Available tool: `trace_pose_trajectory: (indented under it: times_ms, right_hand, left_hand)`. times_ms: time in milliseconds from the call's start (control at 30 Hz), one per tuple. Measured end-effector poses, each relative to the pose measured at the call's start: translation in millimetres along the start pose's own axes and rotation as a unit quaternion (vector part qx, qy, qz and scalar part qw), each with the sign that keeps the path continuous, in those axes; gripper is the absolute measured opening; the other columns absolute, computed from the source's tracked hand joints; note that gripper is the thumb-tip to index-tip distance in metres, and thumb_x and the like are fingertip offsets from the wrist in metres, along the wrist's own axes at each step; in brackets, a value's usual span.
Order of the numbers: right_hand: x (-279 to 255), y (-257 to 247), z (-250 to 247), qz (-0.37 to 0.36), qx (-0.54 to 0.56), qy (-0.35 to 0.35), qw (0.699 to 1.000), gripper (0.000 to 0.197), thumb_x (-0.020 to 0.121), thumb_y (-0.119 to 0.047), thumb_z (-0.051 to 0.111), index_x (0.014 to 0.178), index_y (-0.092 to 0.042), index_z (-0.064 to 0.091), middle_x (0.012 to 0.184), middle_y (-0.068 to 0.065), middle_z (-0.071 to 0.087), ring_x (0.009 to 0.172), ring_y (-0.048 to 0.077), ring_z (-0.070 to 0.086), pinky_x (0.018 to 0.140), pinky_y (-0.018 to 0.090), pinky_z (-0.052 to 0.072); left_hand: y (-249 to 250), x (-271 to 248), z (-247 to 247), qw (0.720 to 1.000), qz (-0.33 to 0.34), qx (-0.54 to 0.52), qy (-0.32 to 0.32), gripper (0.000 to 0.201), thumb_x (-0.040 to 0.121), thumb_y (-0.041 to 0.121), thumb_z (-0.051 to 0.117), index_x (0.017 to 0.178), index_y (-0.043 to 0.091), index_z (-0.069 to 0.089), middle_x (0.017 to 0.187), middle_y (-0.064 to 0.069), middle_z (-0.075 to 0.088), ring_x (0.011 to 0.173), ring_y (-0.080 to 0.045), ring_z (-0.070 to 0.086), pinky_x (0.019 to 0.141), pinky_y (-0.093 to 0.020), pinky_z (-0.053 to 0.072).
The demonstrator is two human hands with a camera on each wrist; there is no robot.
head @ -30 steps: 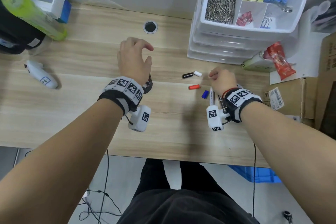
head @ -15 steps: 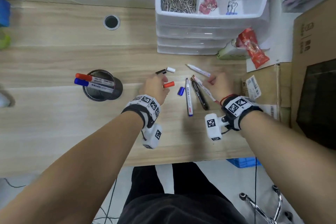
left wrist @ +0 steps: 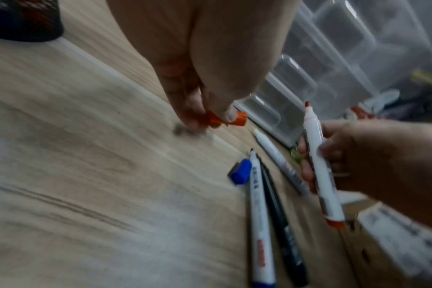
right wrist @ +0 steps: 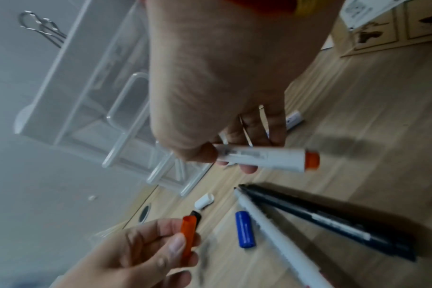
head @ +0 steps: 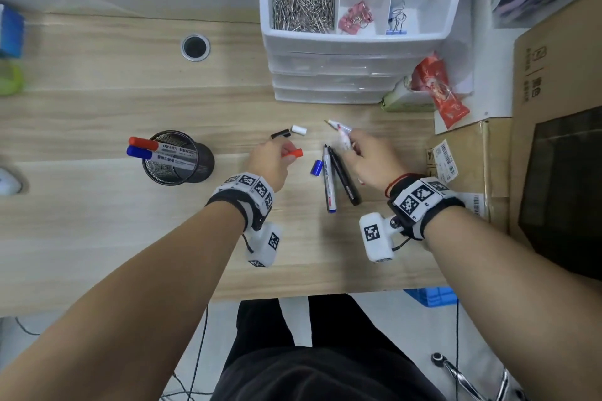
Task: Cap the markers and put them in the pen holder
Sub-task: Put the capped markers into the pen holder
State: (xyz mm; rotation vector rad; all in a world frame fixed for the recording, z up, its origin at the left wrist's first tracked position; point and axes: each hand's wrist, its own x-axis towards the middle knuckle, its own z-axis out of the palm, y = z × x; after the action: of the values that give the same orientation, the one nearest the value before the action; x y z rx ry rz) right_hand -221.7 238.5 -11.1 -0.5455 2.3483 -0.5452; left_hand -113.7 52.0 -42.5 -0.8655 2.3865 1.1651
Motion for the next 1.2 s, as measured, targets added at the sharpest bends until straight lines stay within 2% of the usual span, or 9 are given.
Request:
trace_pose_trajectory:
  times_ms: [167,367,467,600,733,866,966,1100,1200]
  right_hand:
    - [-6,-28,-4,-0.057,-0.049,-0.017,0.997,0.027,0.089,-0.030,0.048,0.104,-0.026,0.070,0.074,0.000,0.062,0.077,0.026,0.056,0.066,0.033,0.046]
    - [-14,-52,-8,-0.077,-0.085,-0.029,0.993,0.040,0.084,-0.035,0.046,0.117,-0.033,0.068,0.091,0.007,0.070,0.083,0.031,0.063,0.070,0.040,0.055]
    - [-17,-58,-8,-0.083,-0.111,-0.029,0.990,0.038,0.086,-0.034,0.047,0.118,-0.037,0.067,0.083,0.003,0.066,0.080,0.029,0.063,0.062,0.034,0.050]
    - [-26,-65,-8,-0.098,-0.124,-0.032,0.987,0.034,0.089,-0.033,0.048,0.117,-0.036,0.068,0.091,0.001,0.068,0.086,0.026,0.063,0.063,0.033,0.043]
    - [-36,-74,-5,-0.106,-0.119,-0.054,0.986,0.032,0.089,-0.037,0.041,0.106,-0.034,0.068,0.100,-0.004,0.069,0.092,0.024,0.063,0.070,0.037,0.048]
    - [-41,-82,-2,-0.041,-0.114,-0.071,0.990,0.063,0.089,-0.072,0.023,0.073,-0.026,0.063,0.083,-0.001,0.070,0.084,0.024,0.063,0.074,0.039,0.047]
    - [-45,-90,-3,-0.004,-0.108,-0.079,0.991,0.088,0.067,-0.097,0.014,0.059,-0.019,0.054,0.064,0.002,0.061,0.068,0.022,0.061,0.063,0.038,0.043]
    - [-48,-95,-6,0.029,-0.004,-0.058,0.998,0.075,0.076,-0.088,0.039,0.047,-0.018,0.039,0.040,-0.009,0.040,0.047,0.017,0.044,0.055,0.034,0.031]
    - [-51,-96,-11,0.064,0.021,0.003,0.998,0.069,0.084,-0.077,0.043,0.053,-0.016,0.048,0.048,-0.007,0.050,0.053,0.012,0.047,0.053,0.031,0.025]
  left_hand:
    - [7,-18,-23,0.987,0.012,-0.161,0.007,0.016,0.095,0.009,0.056,0.110,0.008,0.062,0.090,0.002,0.061,0.086,-0.020,0.062,0.090,-0.043,0.055]
    - [15,-33,-44,0.988,0.050,-0.143,0.003,0.015,0.095,0.008,0.055,0.108,0.011,0.062,0.087,0.008,0.059,0.087,-0.022,0.062,0.083,-0.033,0.053]
    - [15,-39,-49,0.990,0.065,-0.123,-0.002,0.015,0.096,0.008,0.054,0.107,0.014,0.062,0.087,0.012,0.058,0.086,-0.018,0.060,0.075,-0.022,0.047]
    - [12,-48,-54,0.991,0.086,-0.105,0.001,0.016,0.094,0.009,0.057,0.106,0.017,0.066,0.094,0.002,0.063,0.090,-0.018,0.059,0.079,-0.023,0.047]
    - [15,-57,-56,0.989,0.109,-0.104,0.001,0.018,0.091,0.010,0.064,0.105,0.019,0.068,0.090,0.009,0.063,0.084,-0.008,0.055,0.070,-0.004,0.039]
    - [22,-65,-65,0.980,0.105,-0.170,-0.001,0.034,0.079,0.011,0.077,0.105,0.028,0.063,0.085,0.009,0.071,0.083,-0.010,0.061,0.077,-0.018,0.047]
    - [30,-72,-69,0.966,0.114,-0.230,-0.032,0.049,0.068,0.008,0.084,0.109,0.024,0.061,0.086,-0.002,0.077,0.089,-0.020,0.070,0.082,-0.032,0.057]
    - [36,-77,-72,0.942,0.096,-0.317,-0.046,0.061,0.066,-0.012,0.080,0.117,0.013,0.058,0.094,-0.019,0.074,0.092,-0.030,0.072,0.084,-0.036,0.060]
    - [33,-76,-72,0.948,0.083,-0.305,-0.028,0.064,0.067,-0.008,0.082,0.117,0.022,0.056,0.095,-0.010,0.072,0.088,-0.024,0.070,0.085,-0.032,0.059]
